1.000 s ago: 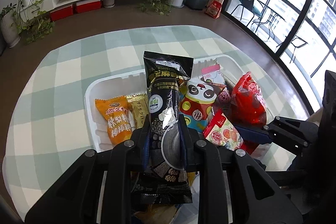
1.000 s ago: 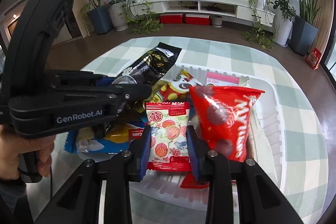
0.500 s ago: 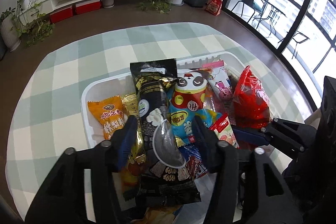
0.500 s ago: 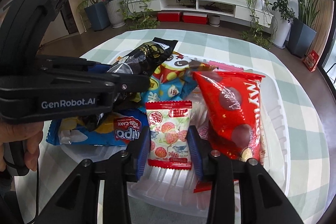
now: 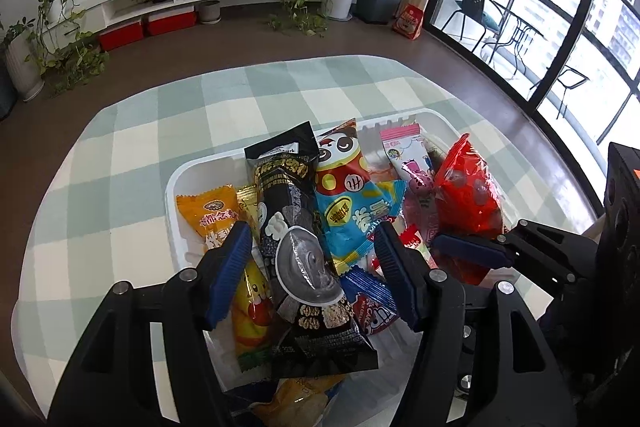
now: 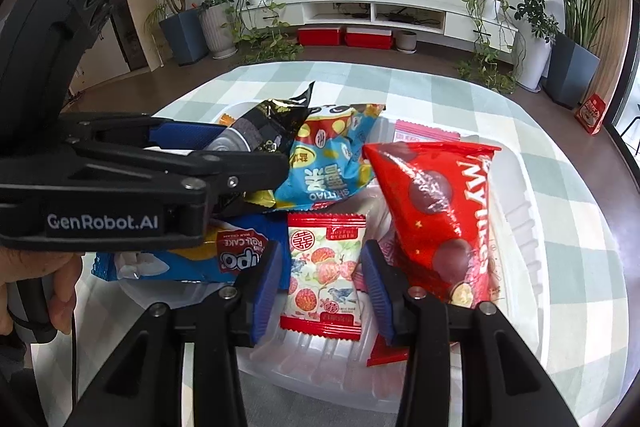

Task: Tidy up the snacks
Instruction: 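Withdraw both tools from the tray toward the green and red packets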

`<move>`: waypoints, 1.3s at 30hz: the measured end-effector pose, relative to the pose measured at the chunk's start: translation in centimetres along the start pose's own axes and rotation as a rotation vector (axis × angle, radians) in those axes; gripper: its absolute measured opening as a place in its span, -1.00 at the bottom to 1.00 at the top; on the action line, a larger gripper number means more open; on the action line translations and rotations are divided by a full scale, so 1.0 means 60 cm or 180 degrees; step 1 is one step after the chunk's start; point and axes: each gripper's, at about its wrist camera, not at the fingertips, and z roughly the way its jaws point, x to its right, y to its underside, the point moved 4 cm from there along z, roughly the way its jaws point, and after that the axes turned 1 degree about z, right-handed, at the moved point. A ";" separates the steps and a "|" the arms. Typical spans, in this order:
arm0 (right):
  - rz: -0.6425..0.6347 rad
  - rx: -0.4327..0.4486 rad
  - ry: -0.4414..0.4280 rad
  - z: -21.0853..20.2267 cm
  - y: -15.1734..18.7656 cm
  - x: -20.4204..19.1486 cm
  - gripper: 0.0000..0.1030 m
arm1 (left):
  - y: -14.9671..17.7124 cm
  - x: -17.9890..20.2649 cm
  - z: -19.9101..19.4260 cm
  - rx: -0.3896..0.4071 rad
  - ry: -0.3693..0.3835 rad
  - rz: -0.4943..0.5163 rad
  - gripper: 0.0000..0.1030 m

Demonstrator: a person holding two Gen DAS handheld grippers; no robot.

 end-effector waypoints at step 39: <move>0.0660 0.0813 -0.0087 -0.239 0.109 0.082 0.67 | 0.197 0.099 -0.277 0.0515 -0.0315 -0.0089 0.99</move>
